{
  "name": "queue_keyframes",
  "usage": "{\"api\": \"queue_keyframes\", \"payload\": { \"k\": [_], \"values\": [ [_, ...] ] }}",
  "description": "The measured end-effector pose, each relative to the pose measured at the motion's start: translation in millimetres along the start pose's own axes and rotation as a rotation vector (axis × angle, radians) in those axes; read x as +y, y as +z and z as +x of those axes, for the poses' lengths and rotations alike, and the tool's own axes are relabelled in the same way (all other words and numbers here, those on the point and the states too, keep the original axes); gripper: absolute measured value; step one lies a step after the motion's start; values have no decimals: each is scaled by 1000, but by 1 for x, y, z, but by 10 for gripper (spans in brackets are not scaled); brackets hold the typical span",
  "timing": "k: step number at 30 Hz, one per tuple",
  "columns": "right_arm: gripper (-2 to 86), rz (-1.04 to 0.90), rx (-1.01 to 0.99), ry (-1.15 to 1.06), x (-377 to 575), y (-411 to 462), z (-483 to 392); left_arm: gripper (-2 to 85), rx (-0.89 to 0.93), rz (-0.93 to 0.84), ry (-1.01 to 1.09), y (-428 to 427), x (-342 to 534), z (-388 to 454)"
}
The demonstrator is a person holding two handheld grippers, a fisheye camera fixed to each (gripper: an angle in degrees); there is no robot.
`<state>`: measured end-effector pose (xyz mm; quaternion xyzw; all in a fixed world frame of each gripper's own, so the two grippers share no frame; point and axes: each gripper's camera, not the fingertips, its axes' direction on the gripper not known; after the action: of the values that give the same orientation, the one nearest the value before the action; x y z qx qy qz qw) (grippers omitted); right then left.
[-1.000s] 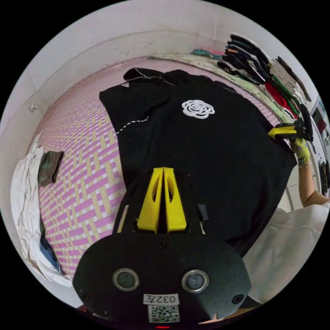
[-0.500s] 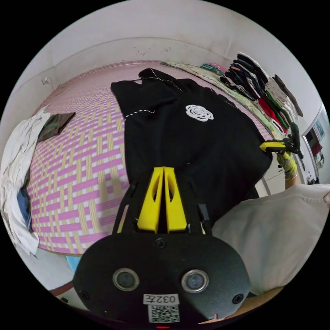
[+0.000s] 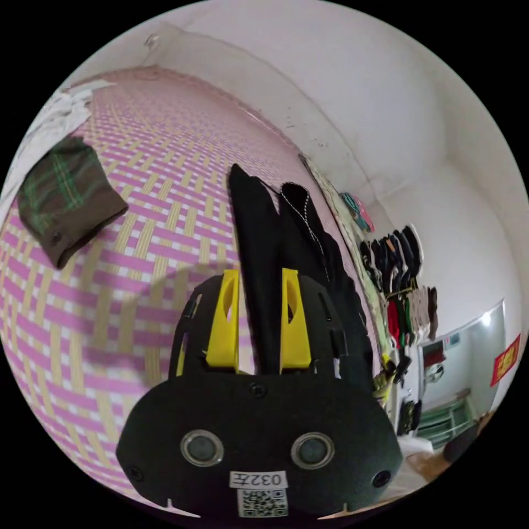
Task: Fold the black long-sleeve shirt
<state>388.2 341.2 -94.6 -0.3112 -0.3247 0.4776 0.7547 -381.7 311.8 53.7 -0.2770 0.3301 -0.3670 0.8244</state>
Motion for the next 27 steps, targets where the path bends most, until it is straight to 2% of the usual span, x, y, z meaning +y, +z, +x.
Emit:
{"api": "queue_keyframes", "payload": {
  "k": [4, 11, 16, 20, 22, 27],
  "values": [
    [-10, 97, -35, 47, -3, -31, 11, 80, -41, -4, -81, 32, -39, -24],
    [-10, 15, 4, 59, -30, -45, 10, 57, -26, 68, -124, 78, -99, -29],
    [-10, 15, 5, 60, -35, -60, 7, -6, -30, -3, -127, 89, -114, -36],
    [-10, 17, -4, 56, -39, -72, 3, -16, 182, 249, -122, 6, -93, -59],
    [-10, 17, -8, 53, -40, -75, 1, -16, 177, 392, -98, -53, -70, -71],
    [-10, 10, -14, 47, -41, -84, -6, -16, -307, 706, -76, -214, 50, -95]
  ]
}}
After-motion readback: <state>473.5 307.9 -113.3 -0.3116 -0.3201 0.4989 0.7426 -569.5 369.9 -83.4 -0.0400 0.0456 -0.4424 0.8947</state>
